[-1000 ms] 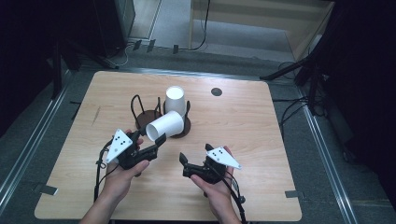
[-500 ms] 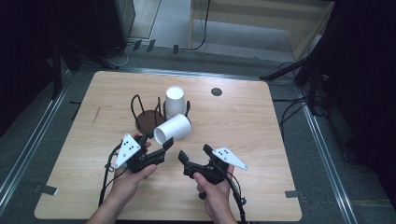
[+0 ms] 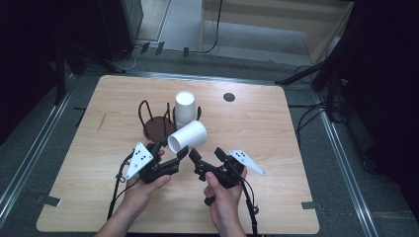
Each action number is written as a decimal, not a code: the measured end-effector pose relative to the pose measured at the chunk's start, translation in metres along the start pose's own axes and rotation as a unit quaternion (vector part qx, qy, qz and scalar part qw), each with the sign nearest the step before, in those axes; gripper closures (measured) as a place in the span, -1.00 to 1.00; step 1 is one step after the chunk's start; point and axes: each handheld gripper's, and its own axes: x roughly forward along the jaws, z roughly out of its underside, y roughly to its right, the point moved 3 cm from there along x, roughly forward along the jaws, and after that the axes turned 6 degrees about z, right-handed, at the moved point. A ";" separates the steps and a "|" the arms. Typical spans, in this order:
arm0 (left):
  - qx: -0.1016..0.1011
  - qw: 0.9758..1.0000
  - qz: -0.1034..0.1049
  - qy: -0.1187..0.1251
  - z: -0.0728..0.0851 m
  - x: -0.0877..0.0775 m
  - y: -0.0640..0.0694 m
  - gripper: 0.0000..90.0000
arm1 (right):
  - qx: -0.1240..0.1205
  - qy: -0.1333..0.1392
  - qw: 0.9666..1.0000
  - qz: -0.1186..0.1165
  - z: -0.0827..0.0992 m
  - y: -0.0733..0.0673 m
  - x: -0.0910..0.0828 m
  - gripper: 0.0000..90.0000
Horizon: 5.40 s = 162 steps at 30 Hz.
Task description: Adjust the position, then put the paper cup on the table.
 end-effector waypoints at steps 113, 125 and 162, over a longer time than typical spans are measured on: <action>-0.015 0.993 0.018 -0.113 0.005 -0.003 0.004 -0.70 | 0.169 0.067 0.983 -0.033 -0.022 0.014 0.022 -0.34; -0.015 0.993 0.012 -0.120 0.005 -0.006 0.001 -0.70 | 0.074 0.099 0.992 0.000 -0.028 0.016 0.019 -0.34; -0.081 0.986 -0.020 -0.141 0.011 -0.034 -0.023 -0.75 | -0.144 0.145 0.976 0.070 -0.058 0.030 0.008 -0.34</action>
